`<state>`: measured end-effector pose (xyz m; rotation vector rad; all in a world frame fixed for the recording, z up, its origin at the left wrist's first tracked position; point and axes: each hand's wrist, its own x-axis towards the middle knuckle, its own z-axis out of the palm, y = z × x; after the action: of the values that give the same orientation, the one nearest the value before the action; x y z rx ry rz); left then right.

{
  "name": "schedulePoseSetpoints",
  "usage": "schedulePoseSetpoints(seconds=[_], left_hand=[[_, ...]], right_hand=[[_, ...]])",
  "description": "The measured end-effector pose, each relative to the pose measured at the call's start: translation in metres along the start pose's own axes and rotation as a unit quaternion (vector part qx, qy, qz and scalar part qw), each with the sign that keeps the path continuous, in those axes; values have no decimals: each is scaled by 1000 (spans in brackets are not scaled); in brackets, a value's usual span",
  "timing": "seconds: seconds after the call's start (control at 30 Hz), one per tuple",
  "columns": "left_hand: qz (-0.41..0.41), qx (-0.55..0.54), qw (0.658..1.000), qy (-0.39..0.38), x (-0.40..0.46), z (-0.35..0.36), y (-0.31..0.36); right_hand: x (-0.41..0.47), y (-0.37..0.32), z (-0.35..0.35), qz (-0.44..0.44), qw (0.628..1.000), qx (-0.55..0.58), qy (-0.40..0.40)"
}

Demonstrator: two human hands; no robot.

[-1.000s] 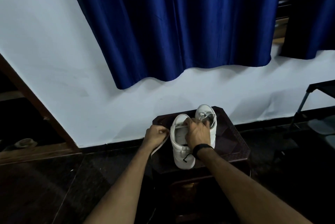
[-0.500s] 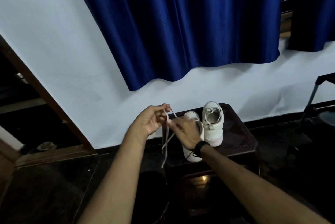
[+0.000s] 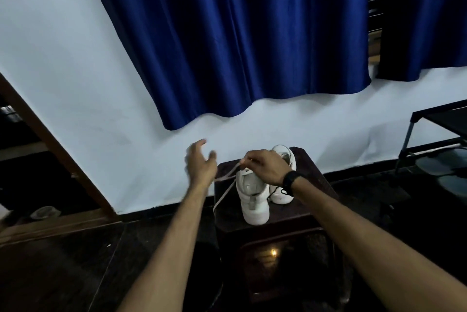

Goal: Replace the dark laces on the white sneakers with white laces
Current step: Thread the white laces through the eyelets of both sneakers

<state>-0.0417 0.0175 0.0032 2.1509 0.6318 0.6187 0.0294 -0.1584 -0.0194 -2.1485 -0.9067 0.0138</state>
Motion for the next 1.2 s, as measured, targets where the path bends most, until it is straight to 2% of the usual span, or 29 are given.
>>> schedulePoseSetpoints(seconds=[0.03, 0.07, 0.13, 0.23, 0.43, 0.6, 0.77, 0.87, 0.93, 1.0, 1.1, 1.2], left_hand=[[26, -93, 991, -95, -7, 7, 16], [17, -150, 970, -190, -14, 11, 29], [-19, -149, 947, -285, -18, 12, 42], [-14, -76, 955, -285, -7, 1, 30], [15, -102, 961, -255, -6, 7, 9], [-12, -141, 933, -330, -10, 23, 4], [-60, -213, 929, -298, -7, 39, 0], [-48, -174, 949, -259, -3, 46, -3], [15, -105, 975, -194, -1, 54, -6], [78, -8, 987, -140, -4, 63, -9], [174, 117, 973, -97, -11, 81, -15], [245, 201, 946, -66, -20, 92, -12]], right_hand=[[2, -7, 3, -5, 1000, -27, 13], [5, -15, 5, -13, 999, -39, 32], [9, -22, 2, -22, 997, -27, 75], [7, -10, -17, -14, 994, -6, 111], [-3, 5, -23, -16, 997, 50, 55], [1, 1, -8, -20, 993, 66, 97], [1, -2, -3, -26, 990, 94, 97], [0, 13, 5, 43, 983, 99, 149], [-2, 30, 11, 129, 974, 2, 185], [-6, 42, 19, 184, 958, -161, 150], [-3, 41, 28, 205, 935, -249, 145], [0, 43, 40, 169, 926, -304, 144]])
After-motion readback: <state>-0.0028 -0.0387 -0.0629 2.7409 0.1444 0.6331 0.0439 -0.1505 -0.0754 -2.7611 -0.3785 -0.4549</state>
